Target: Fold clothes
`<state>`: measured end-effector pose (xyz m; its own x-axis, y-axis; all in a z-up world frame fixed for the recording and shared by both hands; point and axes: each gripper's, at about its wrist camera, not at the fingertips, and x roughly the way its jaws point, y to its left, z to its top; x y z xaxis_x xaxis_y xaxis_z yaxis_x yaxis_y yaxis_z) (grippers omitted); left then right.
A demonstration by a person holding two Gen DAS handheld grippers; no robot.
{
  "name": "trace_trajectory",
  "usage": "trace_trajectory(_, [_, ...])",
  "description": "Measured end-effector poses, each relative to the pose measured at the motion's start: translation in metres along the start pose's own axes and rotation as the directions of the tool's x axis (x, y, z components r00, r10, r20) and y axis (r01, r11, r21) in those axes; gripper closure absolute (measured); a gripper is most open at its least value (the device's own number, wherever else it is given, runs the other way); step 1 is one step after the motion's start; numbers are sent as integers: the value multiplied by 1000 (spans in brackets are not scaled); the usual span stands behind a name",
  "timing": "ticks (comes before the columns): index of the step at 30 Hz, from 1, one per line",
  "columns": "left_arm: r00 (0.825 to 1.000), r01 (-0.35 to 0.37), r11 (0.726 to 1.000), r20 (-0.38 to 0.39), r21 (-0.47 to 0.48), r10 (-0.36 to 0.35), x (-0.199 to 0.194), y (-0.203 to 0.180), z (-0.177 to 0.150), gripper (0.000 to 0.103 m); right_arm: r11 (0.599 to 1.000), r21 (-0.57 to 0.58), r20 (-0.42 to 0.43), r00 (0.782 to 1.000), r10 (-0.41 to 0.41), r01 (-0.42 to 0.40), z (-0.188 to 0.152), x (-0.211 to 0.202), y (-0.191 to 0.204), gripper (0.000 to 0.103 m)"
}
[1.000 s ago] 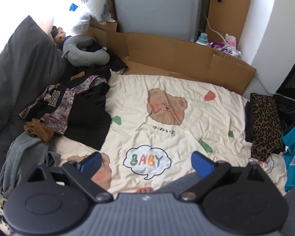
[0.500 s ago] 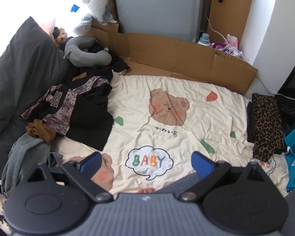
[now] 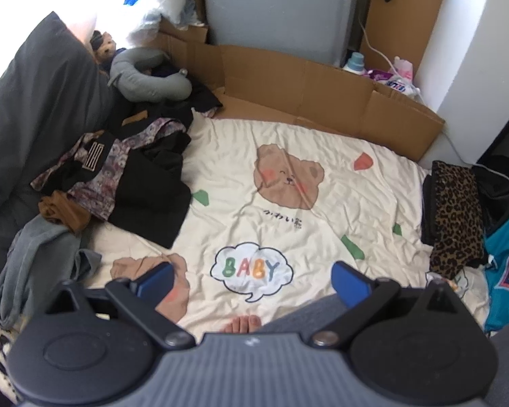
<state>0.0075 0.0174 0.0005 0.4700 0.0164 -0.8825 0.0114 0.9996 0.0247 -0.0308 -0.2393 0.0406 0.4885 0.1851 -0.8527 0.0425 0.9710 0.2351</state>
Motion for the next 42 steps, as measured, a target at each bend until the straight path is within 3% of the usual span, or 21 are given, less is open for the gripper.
trace_trajectory(8, [1000, 27, 1000, -12, 8, -27, 3, 0, 3, 3, 1000, 17, 28, 1000, -14, 14, 6, -5, -4, 11])
trace_trajectory(17, [998, 51, 997, -24, -53, -52, 6, 18, 13, 3, 999, 27, 50, 998, -24, 23, 12, -13, -5, 11])
trace_trajectory(29, [998, 54, 998, 39, 34, -55, 0, 34, 37, 3, 998, 27, 78, 995, -65, 63, 21, -19, -3, 11])
trace_trajectory(42, [998, 61, 998, 34, -28, -60, 7, 63, 46, 3, 998, 22, 97, 993, -60, 58, 31, -12, 2, 11])
